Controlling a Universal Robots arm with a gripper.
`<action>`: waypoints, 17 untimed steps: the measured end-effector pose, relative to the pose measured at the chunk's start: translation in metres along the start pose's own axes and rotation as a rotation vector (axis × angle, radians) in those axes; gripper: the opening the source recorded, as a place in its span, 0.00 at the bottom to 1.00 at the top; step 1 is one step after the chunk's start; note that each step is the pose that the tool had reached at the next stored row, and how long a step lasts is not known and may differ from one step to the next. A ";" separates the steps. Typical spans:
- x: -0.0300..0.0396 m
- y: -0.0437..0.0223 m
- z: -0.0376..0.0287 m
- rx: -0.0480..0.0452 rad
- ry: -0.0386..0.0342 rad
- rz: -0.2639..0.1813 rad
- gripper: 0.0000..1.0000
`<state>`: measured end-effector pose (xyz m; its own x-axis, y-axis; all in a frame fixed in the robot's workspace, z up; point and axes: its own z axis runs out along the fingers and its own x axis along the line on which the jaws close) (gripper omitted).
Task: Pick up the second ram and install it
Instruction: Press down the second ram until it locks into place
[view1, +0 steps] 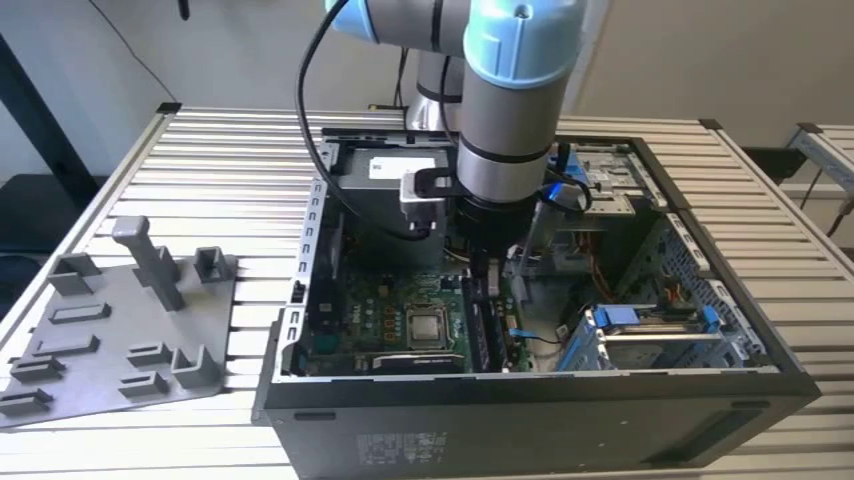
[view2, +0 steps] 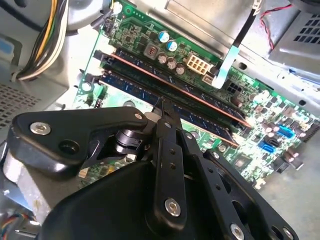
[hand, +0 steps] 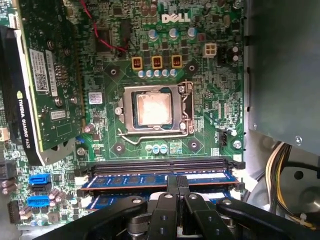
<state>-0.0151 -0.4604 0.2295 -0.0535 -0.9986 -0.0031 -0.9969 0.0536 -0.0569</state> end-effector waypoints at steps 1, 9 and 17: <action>0.0004 0.0000 0.0000 0.0000 -0.0006 -0.009 0.11; 0.0082 -0.0004 0.0002 -0.0004 -0.0021 -0.039 0.11; 0.0085 -0.0001 0.0065 -0.0013 -0.0007 -0.040 0.11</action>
<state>-0.0151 -0.4688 0.2229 -0.0140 -0.9999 -0.0016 -0.9983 0.0140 -0.0557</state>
